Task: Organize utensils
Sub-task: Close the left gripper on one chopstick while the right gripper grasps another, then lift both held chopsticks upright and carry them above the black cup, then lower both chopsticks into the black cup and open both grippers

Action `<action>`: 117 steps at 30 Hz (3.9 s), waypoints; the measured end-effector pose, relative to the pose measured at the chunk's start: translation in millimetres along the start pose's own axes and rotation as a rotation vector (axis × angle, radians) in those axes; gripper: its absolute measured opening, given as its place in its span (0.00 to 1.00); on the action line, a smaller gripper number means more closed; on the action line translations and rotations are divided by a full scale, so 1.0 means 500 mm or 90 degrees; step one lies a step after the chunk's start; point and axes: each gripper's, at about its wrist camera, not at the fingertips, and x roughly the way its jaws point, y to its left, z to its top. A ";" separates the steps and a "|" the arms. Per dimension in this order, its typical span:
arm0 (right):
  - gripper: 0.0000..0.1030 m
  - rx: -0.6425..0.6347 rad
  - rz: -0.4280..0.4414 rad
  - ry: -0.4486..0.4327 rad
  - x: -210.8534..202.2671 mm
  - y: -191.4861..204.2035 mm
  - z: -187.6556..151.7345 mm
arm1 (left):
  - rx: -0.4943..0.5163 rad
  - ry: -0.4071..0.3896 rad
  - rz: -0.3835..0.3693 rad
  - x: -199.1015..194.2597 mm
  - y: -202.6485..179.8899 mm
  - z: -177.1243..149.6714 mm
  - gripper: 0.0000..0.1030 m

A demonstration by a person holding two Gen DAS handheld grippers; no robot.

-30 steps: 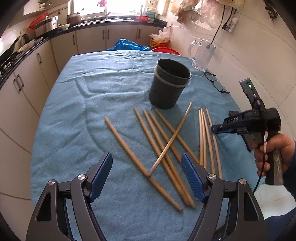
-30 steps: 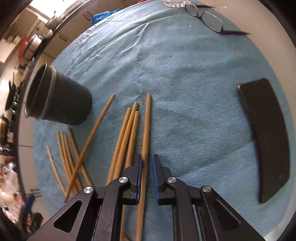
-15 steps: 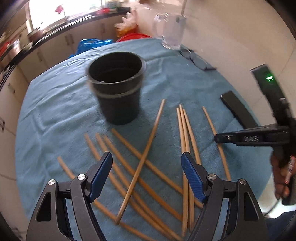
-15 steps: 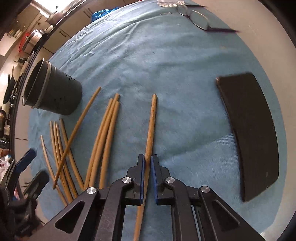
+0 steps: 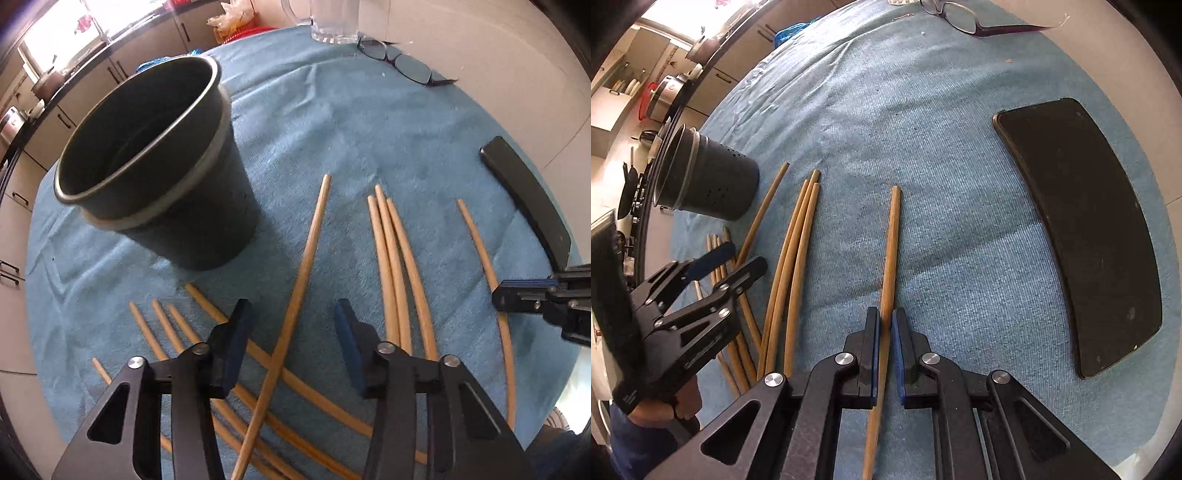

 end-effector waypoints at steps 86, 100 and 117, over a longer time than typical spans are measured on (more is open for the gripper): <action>0.07 -0.243 0.095 -0.289 -0.238 0.350 0.204 | -0.354 -0.432 -0.074 -0.211 0.295 0.174 0.07; 0.08 -0.239 0.074 -0.243 -0.185 0.351 0.206 | -0.346 -0.424 -0.066 -0.201 0.304 0.137 0.07; 0.38 -0.198 0.102 -0.223 -0.210 0.272 0.099 | -0.378 -0.401 -0.073 -0.296 0.309 -0.012 0.43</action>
